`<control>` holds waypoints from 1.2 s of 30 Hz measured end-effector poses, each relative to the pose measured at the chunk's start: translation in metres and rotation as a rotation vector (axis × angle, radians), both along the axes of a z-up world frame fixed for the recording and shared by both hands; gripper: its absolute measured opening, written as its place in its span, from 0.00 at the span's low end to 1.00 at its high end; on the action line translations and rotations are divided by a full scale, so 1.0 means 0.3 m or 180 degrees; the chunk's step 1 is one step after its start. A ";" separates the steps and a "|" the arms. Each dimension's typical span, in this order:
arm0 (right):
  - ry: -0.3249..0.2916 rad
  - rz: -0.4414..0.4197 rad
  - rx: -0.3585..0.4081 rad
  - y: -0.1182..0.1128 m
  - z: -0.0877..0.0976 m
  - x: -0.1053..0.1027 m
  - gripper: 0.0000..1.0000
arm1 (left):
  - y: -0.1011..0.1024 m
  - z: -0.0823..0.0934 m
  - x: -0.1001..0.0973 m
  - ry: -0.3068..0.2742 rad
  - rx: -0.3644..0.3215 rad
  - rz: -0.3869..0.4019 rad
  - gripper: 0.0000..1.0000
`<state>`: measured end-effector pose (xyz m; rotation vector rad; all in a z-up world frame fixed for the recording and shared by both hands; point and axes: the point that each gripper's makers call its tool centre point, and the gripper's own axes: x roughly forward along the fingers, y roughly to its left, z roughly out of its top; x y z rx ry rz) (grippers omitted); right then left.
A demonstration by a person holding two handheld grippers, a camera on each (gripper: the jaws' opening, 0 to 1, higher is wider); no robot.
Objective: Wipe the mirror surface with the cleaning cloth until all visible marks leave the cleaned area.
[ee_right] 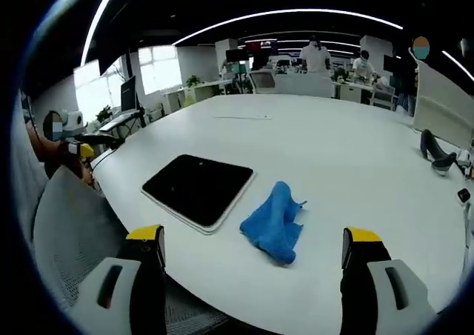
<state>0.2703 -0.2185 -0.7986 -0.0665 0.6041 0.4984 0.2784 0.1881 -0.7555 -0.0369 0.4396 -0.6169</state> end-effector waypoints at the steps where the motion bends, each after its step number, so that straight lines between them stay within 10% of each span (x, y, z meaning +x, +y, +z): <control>1: 0.0040 -0.0016 -0.0015 -0.008 -0.005 -0.001 0.99 | 0.004 -0.001 0.003 -0.0007 -0.0005 0.0016 0.99; 36: 0.0196 -0.0168 0.0131 -0.015 -0.027 0.056 0.99 | 0.073 -0.009 0.071 0.0063 0.0188 0.0178 0.99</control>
